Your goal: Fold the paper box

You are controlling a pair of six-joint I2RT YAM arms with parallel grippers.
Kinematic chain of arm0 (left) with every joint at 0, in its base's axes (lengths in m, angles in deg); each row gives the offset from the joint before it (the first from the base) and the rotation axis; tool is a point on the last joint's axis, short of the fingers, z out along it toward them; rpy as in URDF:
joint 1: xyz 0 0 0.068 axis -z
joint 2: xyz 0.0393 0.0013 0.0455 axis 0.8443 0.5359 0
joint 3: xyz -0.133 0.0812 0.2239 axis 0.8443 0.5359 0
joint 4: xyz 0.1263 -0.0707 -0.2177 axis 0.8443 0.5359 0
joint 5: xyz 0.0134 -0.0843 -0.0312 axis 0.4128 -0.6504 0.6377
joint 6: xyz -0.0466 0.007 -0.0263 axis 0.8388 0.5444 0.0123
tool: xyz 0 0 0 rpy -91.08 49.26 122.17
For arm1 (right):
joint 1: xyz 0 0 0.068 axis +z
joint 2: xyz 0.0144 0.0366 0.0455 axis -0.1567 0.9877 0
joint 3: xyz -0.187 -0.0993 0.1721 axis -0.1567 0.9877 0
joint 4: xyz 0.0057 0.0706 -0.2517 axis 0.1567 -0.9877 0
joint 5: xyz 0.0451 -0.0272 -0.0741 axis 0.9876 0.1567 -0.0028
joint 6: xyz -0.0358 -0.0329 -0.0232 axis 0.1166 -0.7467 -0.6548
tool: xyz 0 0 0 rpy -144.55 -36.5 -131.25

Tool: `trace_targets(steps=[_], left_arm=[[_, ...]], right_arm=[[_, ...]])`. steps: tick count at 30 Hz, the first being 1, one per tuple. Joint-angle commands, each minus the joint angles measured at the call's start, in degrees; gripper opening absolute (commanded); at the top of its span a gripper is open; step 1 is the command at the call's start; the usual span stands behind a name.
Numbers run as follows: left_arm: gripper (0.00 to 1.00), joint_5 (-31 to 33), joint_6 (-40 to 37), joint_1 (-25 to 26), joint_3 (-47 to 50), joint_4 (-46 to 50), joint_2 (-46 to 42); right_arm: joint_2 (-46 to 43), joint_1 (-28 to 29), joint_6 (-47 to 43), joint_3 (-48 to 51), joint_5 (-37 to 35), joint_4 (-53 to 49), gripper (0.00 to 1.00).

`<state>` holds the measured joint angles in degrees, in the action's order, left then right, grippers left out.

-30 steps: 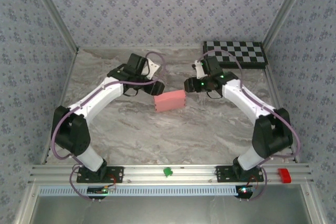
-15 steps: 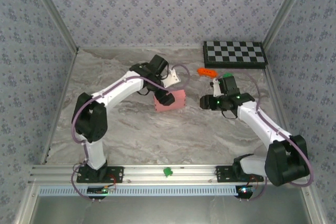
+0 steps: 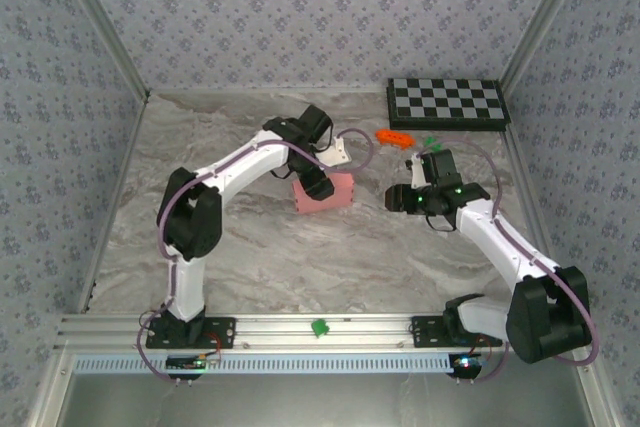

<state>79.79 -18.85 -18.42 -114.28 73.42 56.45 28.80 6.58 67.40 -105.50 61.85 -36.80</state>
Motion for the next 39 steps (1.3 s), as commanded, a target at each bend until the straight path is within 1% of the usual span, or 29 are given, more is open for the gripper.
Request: trace_targets(steps=[1,4,11,13,17,20,22,27,30,36,39], left_arm=[[0.67,0.79,-0.51,0.37,-1.91,2.29,1.02],[0.64,0.79,-0.27,0.60,-2.29,2.35,1.79],[0.50,1.37,0.50,0.82,-3.02,2.80,3.48],[0.48,1.83,0.73,0.81,-3.08,2.80,3.38],[0.45,5.01,1.15,0.86,-2.76,1.94,2.44],[0.45,9.76,1.74,0.84,-1.92,-0.10,1.12],[0.44,14.35,2.17,0.71,-1.02,-1.77,0.30],[0.45,28.18,3.65,-0.08,0.77,-6.42,-0.28],[0.45,34.01,4.31,-0.89,1.89,-9.43,-0.28],[0.45,42.13,3.12,-1.62,4.99,-15.62,0.39],[0.45,47.40,2.20,-1.33,6.34,-18.59,1.03]], right_arm=[[-0.22,-0.40,0.91,1.00,-0.97,0.10,0.57],[-0.13,-0.48,1.08,1.30,-0.90,0.36,0.57],[0.58,-0.48,1.30,1.20,-0.81,0.85,0.57],[0.65,-0.55,1.38,1.22,-0.68,0.90,0.57],[1.18,-0.60,1.37,1.20,-0.45,1.02,0.57],[1.54,-0.56,1.37,1.20,-0.38,0.98,0.57],[1.62,-0.53,1.40,1.28,-0.45,1.03,0.57],[1.67,-0.62,1.22,1.42,-0.68,1.02,0.57],[1.76,-0.68,1.13,1.48,-0.64,0.99,0.57],[2.24,-0.83,1.12,1.81,-0.54,1.07,0.57],[2.49,-0.86,1.34,2.11,-0.46,1.54,0.57]])
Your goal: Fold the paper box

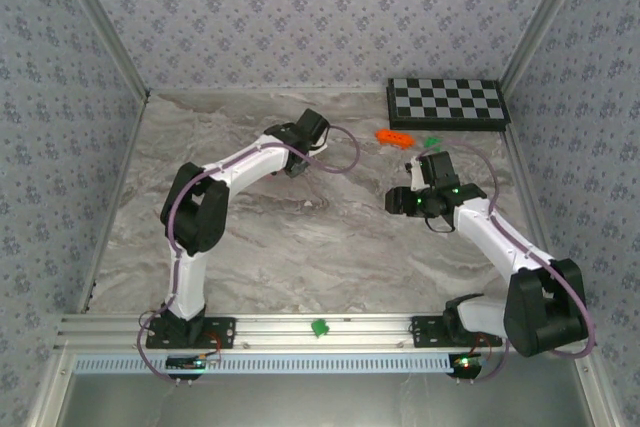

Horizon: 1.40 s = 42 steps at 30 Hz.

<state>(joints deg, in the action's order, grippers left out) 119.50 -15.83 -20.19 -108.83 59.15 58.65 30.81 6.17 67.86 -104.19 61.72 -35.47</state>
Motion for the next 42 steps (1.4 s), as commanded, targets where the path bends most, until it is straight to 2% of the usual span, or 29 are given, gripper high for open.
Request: trace_targets(steps=[1,16,20,33,38,42], left_arm=[[0.45,8.70,-1.21,0.48,1.64,-5.68,-1.09],[0.52,11.16,0.96,3.50,8.67,-12.19,-1.17],[0.60,10.59,1.21,4.16,9.12,-12.63,-1.46],[0.91,-1.38,3.98,4.04,10.26,-11.45,-7.06],[0.95,-4.60,7.28,2.71,10.89,-10.26,-10.81],[0.96,-7.43,13.14,-0.65,12.72,-9.69,-15.41]], right_arm=[[0.58,-0.50,0.90,0.87,-0.36,0.28,0.57],[1.51,-0.99,1.86,1.89,-0.85,0.72,0.57],[1.55,-1.03,1.98,2.00,-0.87,0.75,0.58],[1.55,-1.56,2.45,2.81,-1.94,0.89,0.57],[0.96,-1.73,2.78,2.96,-3.88,1.04,0.57],[-0.43,-2.08,2.89,3.10,-7.57,0.52,0.58]])
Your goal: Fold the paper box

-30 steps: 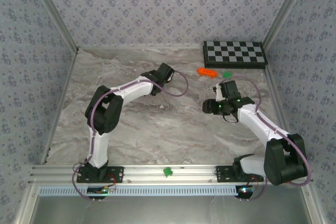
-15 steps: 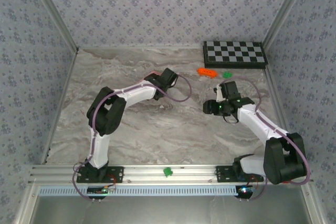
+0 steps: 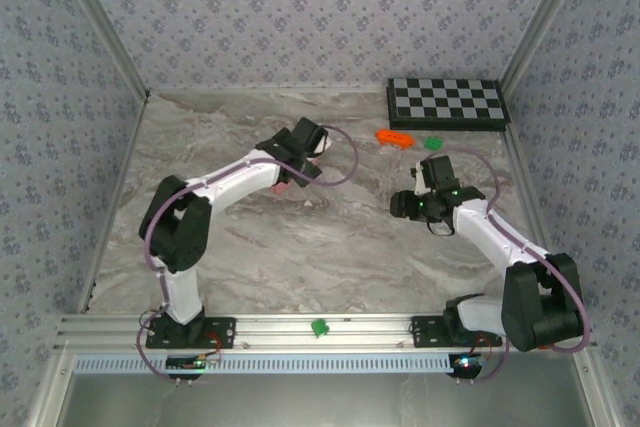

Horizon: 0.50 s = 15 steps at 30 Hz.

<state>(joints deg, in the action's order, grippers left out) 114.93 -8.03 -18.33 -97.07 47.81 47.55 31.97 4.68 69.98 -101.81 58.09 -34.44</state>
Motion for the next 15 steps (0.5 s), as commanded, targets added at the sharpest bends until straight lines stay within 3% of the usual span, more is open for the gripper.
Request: trace_targets(steps=[1,10,15], left_arm=[[0.96,-3.53,7.30,-3.61,1.64,1.81,-5.50],[0.97,-5.72,21.27,-13.96,14.25,-3.13,-17.23],[0.97,-3.55,27.10,-18.41,21.00,-6.12,-22.72]], right_arm=[[-1.95,-0.66,0.99,0.70,-5.41,-0.69,0.57],[-6.02,-2.76,5.34,1.98,-20.98,-0.63,0.57],[-6.23,-4.85,6.01,2.25,-28.26,0.12,0.57]])
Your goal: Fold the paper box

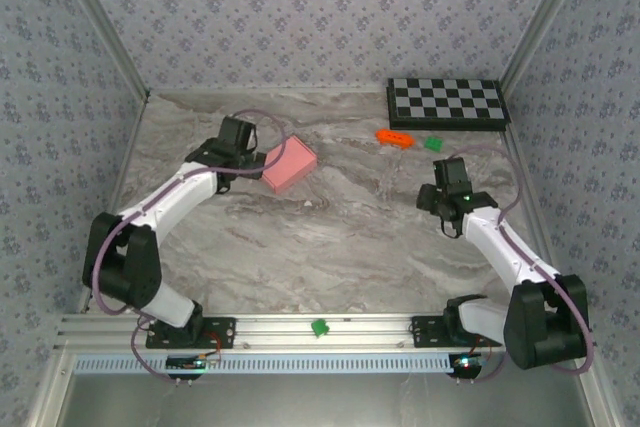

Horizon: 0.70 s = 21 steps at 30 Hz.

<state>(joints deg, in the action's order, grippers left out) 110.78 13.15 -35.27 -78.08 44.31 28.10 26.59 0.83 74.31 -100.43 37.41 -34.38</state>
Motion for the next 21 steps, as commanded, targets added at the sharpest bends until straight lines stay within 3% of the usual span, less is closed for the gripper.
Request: trace_targets(steps=[1,10,21], left_arm=[[0.97,0.88,6.57,-2.23,3.45,-3.23,-4.33],[1.00,2.81,8.25,-8.61,13.75,-6.85,-10.88],[1.00,1.12,3.19,-12.98,25.78,-21.64,-12.04]], right_arm=[[-0.91,-1.47,1.65,1.17,-8.42,0.84,0.58],[0.47,-7.14,-2.78,3.92,-8.44,9.73,0.59],[3.49,-12.74,-12.62,9.04,0.45,26.90,0.61]])
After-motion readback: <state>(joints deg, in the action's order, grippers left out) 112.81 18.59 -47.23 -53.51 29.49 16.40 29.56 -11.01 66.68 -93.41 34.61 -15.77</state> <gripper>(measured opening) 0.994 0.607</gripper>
